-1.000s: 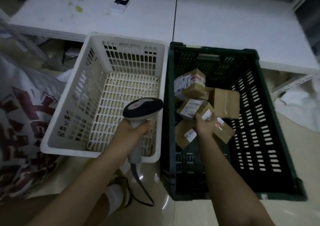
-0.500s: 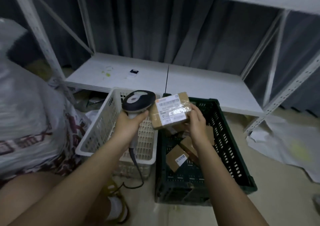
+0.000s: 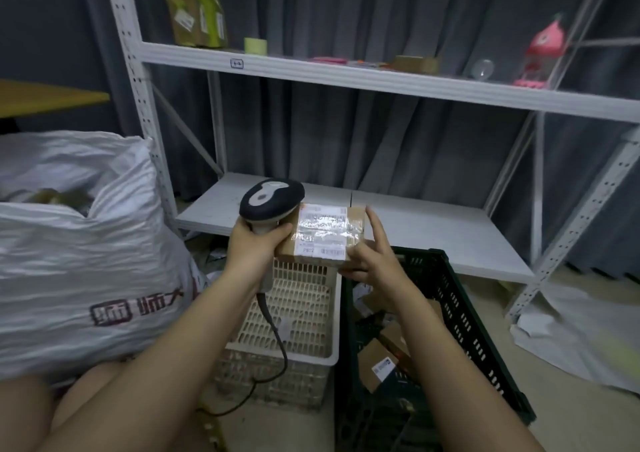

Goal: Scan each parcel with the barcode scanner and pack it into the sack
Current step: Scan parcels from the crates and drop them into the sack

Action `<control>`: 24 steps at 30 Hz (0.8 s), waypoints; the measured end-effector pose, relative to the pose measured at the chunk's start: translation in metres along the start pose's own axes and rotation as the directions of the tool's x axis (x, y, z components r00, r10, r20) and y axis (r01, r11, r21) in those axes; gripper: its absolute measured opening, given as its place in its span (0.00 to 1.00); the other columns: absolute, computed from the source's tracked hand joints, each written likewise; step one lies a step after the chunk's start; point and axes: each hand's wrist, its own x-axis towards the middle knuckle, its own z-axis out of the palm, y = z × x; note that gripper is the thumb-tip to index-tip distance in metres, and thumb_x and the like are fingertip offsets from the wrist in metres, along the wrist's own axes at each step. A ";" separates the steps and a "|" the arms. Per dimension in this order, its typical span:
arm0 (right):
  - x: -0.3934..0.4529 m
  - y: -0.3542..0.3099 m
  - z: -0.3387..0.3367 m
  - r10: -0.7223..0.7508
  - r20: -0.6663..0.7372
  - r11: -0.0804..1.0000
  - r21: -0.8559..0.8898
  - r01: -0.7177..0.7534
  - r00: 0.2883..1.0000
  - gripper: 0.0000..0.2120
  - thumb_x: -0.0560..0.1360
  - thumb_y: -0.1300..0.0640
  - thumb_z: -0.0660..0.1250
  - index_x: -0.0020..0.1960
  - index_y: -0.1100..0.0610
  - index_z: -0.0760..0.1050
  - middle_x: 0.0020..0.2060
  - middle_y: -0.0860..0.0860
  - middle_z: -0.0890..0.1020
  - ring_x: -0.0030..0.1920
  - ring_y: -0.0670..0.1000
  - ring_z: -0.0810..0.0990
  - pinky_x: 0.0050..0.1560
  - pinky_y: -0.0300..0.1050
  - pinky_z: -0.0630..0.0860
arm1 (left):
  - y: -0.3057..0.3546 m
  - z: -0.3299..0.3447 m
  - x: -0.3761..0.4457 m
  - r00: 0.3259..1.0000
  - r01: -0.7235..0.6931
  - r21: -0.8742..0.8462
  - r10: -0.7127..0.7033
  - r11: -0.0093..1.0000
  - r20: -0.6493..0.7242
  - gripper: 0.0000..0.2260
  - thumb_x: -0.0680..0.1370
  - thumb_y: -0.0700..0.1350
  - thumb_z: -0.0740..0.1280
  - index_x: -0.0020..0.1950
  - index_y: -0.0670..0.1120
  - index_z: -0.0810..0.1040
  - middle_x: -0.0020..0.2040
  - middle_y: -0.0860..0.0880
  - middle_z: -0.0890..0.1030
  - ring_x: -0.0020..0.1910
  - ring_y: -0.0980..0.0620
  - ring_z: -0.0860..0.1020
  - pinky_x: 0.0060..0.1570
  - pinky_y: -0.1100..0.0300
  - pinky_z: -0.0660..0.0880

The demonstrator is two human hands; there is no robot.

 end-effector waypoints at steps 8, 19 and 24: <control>0.016 0.004 -0.001 0.133 -0.027 0.984 -0.112 -0.135 0.991 0.06 0.81 0.51 0.62 0.57 0.47 0.73 0.52 0.56 0.83 0.48 0.55 0.85 0.46 0.48 0.82 | -0.011 -0.007 0.018 1.000 0.005 0.069 -0.005 0.998 -0.003 0.25 0.73 0.38 0.72 0.68 0.44 0.70 0.61 0.47 0.78 0.58 0.49 0.77 0.54 0.58 0.72; 0.055 0.031 -0.006 0.073 -0.349 0.997 0.037 -0.064 0.934 0.07 0.78 0.56 0.67 0.51 0.47 0.72 0.54 0.57 0.81 0.51 0.55 0.83 0.45 0.45 0.83 | -0.031 -0.001 0.013 0.992 -0.012 0.119 -0.004 0.993 0.129 0.23 0.72 0.41 0.74 0.65 0.47 0.72 0.57 0.52 0.78 0.59 0.52 0.75 0.61 0.55 0.71; 0.067 0.028 -0.018 0.027 -0.374 0.999 -0.026 -0.040 0.927 0.08 0.77 0.58 0.68 0.52 0.48 0.72 0.53 0.57 0.80 0.50 0.55 0.83 0.48 0.48 0.82 | -0.038 0.003 0.002 0.977 -0.025 0.220 -0.023 0.975 0.212 0.23 0.74 0.44 0.73 0.66 0.48 0.70 0.56 0.53 0.76 0.57 0.54 0.74 0.54 0.59 0.68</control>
